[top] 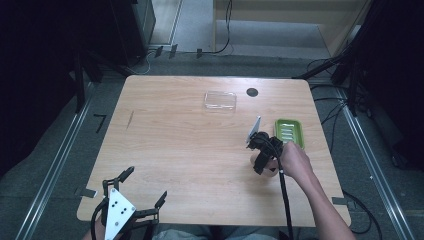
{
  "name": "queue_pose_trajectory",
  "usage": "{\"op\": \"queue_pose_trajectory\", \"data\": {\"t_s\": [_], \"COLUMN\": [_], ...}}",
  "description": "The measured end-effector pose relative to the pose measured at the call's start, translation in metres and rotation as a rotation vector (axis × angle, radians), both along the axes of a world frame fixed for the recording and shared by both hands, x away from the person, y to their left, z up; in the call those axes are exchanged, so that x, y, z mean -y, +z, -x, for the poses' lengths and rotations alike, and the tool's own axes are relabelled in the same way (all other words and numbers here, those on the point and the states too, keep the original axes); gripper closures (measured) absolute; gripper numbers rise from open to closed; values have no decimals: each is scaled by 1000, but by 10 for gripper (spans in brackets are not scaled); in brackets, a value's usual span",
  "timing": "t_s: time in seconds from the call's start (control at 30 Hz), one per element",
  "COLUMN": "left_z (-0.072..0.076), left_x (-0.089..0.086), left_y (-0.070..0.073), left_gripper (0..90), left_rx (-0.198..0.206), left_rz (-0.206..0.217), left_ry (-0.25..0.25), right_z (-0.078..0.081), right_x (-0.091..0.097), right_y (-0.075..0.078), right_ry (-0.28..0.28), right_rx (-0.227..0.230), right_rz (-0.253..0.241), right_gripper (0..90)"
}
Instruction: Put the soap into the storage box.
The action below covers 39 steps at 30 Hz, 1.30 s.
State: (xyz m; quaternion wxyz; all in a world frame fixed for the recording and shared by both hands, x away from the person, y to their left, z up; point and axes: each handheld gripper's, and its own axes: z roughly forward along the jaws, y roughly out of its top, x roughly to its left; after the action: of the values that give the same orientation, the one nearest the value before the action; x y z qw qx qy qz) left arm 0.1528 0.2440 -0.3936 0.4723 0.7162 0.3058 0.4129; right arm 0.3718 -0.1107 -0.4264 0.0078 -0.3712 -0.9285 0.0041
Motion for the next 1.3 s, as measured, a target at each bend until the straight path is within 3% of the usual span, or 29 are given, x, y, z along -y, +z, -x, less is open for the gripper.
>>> {"op": "queue_pose_trajectory", "data": {"t_s": [1.3], "left_z": [0], "left_x": [1], "left_y": [0], "left_gripper": [0], "left_rx": [-3], "left_rz": [-1], "left_ry": [3], "right_z": [-14], "right_x": [31], "right_y": [18], "right_ry": [-44], "right_rx": [-1], "right_rz": [-10], "right_gripper": [340]}}
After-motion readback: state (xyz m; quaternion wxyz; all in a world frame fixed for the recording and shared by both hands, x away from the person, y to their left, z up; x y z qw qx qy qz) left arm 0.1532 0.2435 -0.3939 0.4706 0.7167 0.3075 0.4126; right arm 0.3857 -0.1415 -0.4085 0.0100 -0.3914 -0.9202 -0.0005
